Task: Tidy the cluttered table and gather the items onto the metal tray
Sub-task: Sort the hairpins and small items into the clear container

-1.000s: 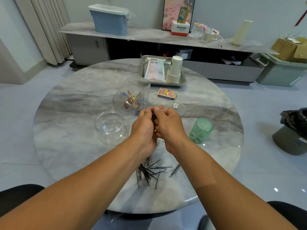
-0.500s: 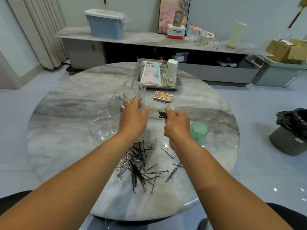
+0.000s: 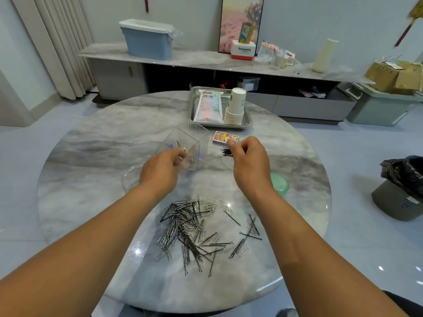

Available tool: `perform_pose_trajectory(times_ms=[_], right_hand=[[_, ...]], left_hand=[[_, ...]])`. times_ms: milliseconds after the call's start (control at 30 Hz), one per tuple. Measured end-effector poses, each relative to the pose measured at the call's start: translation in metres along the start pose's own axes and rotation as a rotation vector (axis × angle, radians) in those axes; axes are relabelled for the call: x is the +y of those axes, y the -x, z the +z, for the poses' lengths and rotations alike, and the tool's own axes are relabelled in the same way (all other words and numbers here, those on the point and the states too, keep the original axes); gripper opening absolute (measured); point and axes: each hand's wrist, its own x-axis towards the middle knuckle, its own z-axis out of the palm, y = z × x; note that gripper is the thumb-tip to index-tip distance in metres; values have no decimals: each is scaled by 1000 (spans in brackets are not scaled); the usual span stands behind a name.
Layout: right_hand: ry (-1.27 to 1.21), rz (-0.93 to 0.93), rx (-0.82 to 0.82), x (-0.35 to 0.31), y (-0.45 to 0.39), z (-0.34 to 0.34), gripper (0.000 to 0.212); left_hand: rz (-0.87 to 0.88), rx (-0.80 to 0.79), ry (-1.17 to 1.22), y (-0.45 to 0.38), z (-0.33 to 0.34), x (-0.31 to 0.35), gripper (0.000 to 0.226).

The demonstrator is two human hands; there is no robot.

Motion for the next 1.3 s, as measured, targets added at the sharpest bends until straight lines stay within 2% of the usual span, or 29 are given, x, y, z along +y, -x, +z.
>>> perform_pose_trajectory(times_ms=[167,267,433,567,667,833,967,1067,1133,1233,1300], right_hand=[[83,-83,21,-6,-7,-12,31],[110,-90,27,-7,-9,-15,30],[172,-154,-30,-9,-5,-7,29],[428,-318,-130,-11,-1,11,29],[630,-466,-160,-7,-2,27,28],[829,-592,-174,-1,-15,49,28],[983,-608,-240,1,-22,64,29],[1082,-595,-289,3,-19,68,43],[1064,-568,-283,0,-16,66,51],[904,-480,-300,-10,-17,54,53],[758,-381,-394,-17,-21,34,41]], left_hand=[[153,-154,21,14,-16,-8,35],[169,-199,40,19,-21,-11,36],[124,-163,231,32,-8,-4,37],[56,-117,393,37,9,8,44],[41,-99,417,37,14,13,55],[46,-32,209,30,1,12,72],[15,-126,127,27,-11,7,72],[0,-185,78,27,-14,3,69],[1,-202,49,27,-17,3,66],[15,-224,-22,29,-22,0,61],[39,-234,-96,31,-24,-4,55]])
